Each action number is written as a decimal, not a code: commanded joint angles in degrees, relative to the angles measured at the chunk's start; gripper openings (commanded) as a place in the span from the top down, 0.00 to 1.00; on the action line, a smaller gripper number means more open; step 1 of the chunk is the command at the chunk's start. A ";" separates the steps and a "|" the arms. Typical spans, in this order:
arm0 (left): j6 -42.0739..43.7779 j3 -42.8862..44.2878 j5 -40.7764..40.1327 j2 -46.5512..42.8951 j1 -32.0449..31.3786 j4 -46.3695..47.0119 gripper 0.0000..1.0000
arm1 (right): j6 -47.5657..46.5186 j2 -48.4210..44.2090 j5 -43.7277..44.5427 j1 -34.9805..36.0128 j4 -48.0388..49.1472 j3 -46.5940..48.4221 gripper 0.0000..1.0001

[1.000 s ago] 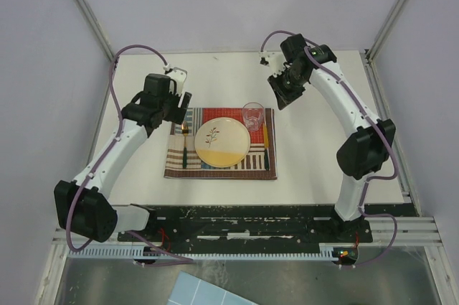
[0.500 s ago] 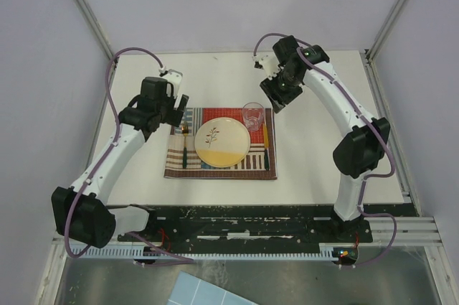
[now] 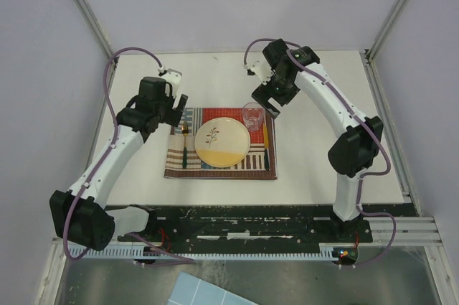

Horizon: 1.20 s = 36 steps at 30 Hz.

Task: Set the dinner table for one person
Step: Reset both arms

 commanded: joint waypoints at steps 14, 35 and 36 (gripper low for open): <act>2.10 4.41 1.17 -2.83 0.05 -2.85 0.01 | 0.23 -0.15 0.19 1.88 0.74 5.26 0.01; 4.33 6.47 2.29 -2.70 -0.12 -5.80 0.01 | 0.37 1.55 2.71 5.03 1.68 6.60 0.01; 4.05 6.80 2.48 -2.47 -0.12 -6.38 0.01 | 0.43 1.16 2.87 5.04 2.46 6.29 0.01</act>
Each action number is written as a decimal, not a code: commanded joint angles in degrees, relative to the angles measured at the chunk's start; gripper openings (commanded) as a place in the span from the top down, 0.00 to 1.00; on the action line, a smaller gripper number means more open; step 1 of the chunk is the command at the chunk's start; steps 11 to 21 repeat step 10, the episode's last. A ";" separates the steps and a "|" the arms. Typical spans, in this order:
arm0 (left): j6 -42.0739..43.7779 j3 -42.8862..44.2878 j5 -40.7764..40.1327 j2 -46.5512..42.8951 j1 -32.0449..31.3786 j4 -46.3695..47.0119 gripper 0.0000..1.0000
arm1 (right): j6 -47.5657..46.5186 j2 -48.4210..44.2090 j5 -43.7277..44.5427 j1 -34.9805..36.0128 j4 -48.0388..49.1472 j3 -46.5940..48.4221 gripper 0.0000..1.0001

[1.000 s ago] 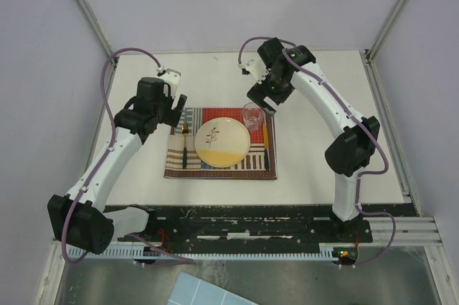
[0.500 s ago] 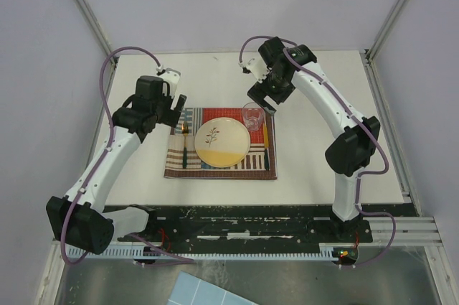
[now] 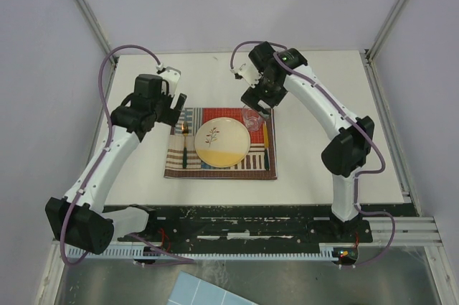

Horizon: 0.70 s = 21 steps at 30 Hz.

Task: Set the dinner table for one person
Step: Reset both arms

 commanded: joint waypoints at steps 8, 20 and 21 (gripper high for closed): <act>2.30 3.02 1.74 -1.39 -0.12 -1.99 0.01 | -1.50 -4.45 -1.85 -0.02 5.71 -1.60 0.01; 2.61 3.36 2.13 -1.27 -0.12 -2.00 0.01 | -0.90 -3.81 -2.52 -0.05 5.13 -0.84 0.01; 2.61 3.36 2.13 -1.27 -0.12 -2.00 0.01 | -0.90 -3.81 -2.52 -0.05 5.13 -0.84 0.01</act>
